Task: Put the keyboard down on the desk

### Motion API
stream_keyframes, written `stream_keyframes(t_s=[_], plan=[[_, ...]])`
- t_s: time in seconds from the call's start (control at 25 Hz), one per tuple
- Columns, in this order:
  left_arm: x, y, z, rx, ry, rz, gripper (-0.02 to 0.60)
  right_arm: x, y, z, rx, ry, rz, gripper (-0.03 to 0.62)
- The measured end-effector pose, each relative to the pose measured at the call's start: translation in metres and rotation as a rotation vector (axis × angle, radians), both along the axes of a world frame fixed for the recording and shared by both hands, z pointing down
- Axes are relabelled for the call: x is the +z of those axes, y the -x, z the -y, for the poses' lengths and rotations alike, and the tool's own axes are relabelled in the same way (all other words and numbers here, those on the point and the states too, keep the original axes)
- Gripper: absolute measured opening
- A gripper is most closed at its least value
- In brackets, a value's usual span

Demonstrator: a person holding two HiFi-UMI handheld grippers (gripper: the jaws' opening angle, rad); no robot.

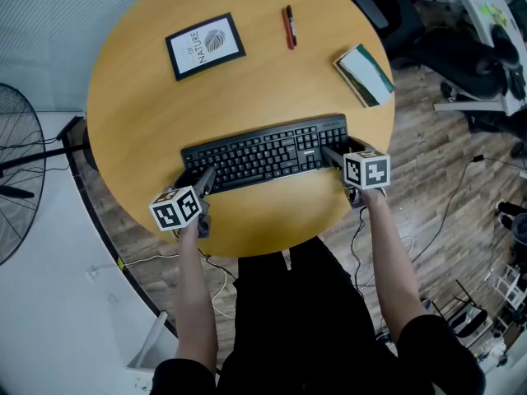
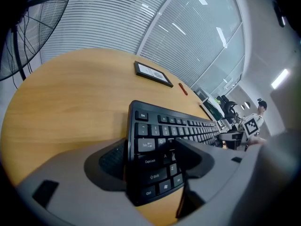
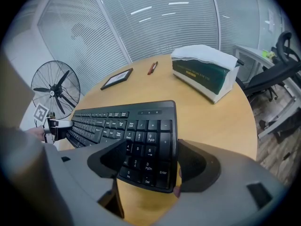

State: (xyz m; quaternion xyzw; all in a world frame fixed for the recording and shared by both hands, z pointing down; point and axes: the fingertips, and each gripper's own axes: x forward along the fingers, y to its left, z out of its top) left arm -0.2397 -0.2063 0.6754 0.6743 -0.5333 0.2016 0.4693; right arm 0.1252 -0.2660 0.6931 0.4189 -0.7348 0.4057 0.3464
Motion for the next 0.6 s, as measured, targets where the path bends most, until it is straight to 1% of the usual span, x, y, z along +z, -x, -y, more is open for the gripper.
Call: stream_keyframes(t_s=[0.44,0.6], plan=[[-0.0016,0.0003,-0.0056,-0.026,-0.001,0.014,0.299,-0.0019,0.0001,0.0002,0.002,-0.008,-0.016,0.348],[-0.0006,0.0013,-0.0072,-0.041,0.000,0.032,0.299,-0.0019,0.0019,0.0004,0.004,-0.011,-0.010,0.347]])
